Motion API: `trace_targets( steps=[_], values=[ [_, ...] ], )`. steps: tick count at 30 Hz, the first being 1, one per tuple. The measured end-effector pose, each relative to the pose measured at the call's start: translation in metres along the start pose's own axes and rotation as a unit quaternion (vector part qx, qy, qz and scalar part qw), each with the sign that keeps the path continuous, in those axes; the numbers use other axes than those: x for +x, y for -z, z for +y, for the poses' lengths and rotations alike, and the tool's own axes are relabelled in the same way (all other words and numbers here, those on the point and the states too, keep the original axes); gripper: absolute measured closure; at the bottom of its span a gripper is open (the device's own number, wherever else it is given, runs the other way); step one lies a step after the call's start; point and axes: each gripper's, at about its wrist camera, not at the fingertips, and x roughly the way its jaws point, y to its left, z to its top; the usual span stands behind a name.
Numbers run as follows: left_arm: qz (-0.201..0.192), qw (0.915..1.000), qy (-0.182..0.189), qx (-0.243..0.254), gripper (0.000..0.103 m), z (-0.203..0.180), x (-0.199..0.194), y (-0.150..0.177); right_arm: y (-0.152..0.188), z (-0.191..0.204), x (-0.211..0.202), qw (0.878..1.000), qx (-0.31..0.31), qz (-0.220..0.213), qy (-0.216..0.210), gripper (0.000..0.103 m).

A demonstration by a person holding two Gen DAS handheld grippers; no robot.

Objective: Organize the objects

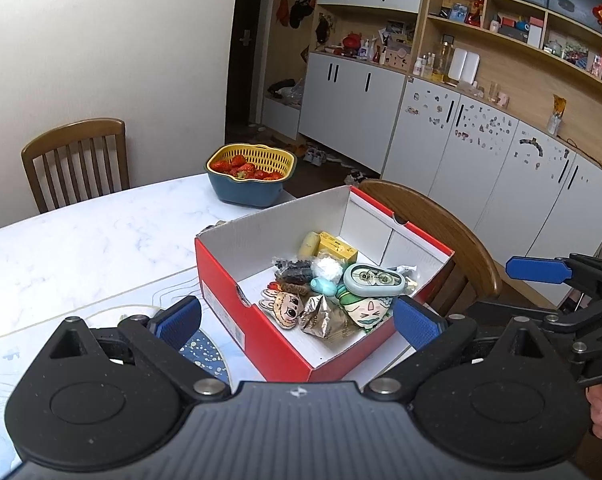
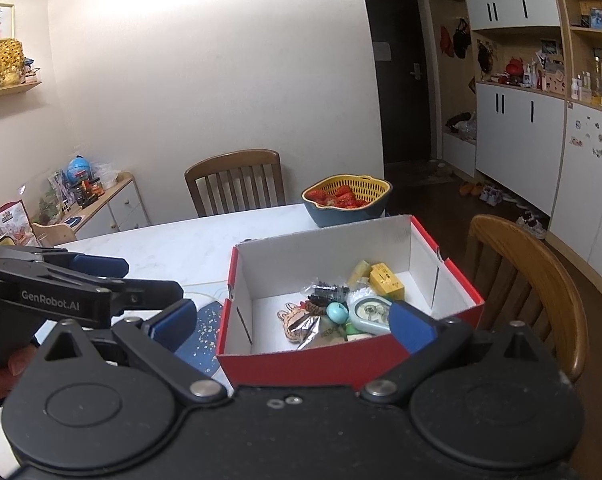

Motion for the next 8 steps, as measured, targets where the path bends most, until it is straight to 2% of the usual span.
trace_targets(
  steps=[8],
  values=[
    [0.000, 1.0000, 0.002, -0.002, 0.000, 0.0082, 0.0002, 0.0021, 0.0064, 0.0018, 0.0009, 1.000, 0.011, 0.010, 0.010, 0.001]
  ],
)
